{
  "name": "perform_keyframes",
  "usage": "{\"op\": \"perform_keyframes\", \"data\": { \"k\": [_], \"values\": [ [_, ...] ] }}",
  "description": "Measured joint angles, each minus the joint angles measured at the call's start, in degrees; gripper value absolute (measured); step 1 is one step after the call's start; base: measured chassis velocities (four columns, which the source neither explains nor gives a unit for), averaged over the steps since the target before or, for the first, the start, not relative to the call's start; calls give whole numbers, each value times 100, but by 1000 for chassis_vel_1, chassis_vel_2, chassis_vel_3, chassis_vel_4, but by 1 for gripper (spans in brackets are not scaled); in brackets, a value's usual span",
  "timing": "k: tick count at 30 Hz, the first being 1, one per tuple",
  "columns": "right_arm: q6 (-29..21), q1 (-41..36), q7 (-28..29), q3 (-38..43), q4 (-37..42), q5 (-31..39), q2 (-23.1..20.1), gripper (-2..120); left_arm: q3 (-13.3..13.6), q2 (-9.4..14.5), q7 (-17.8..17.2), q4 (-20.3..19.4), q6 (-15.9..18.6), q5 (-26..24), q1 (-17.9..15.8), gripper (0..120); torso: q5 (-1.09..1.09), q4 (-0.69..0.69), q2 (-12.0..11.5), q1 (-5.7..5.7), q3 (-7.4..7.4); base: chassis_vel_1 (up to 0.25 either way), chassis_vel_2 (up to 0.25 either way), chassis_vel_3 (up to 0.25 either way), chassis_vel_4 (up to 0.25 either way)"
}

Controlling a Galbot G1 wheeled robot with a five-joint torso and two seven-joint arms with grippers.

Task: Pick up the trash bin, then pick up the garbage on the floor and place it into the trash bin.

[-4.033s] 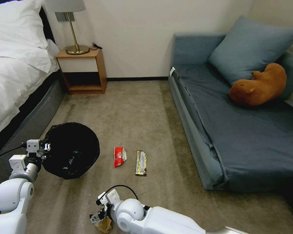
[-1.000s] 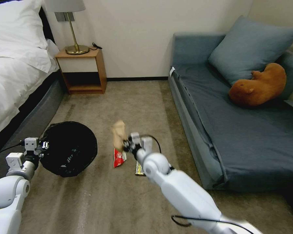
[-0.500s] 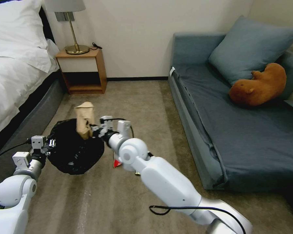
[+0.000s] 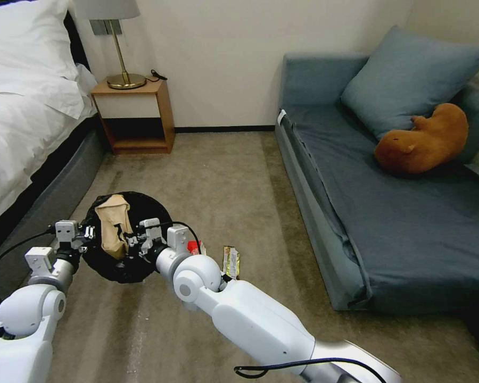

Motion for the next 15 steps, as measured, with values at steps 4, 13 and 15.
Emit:
{"op": "perform_keyframes", "data": {
  "k": [4, 13, 15],
  "values": [
    [-25, -104, 12, -21, 35, -185, -77, 18, 0, -35, 27, -6, -23, 47, 59, 4, 0, 0, 0, 0, 0, 0, 0, 0, 0],
    [-49, -167, 13, -64, 4, -390, -21, 50, -58, -46, 30, -24, -56, 59, 90, 4, 0, 1, 0, 0, 0, 0, 0, 0, 0],
    [-50, -171, 15, -58, -8, -404, -28, 59, -85, -43, 43, -1, -84, 59, 110, 4, 0, 0, 0, 0, 0, 0, 0, 0, 0]
  ]
}}
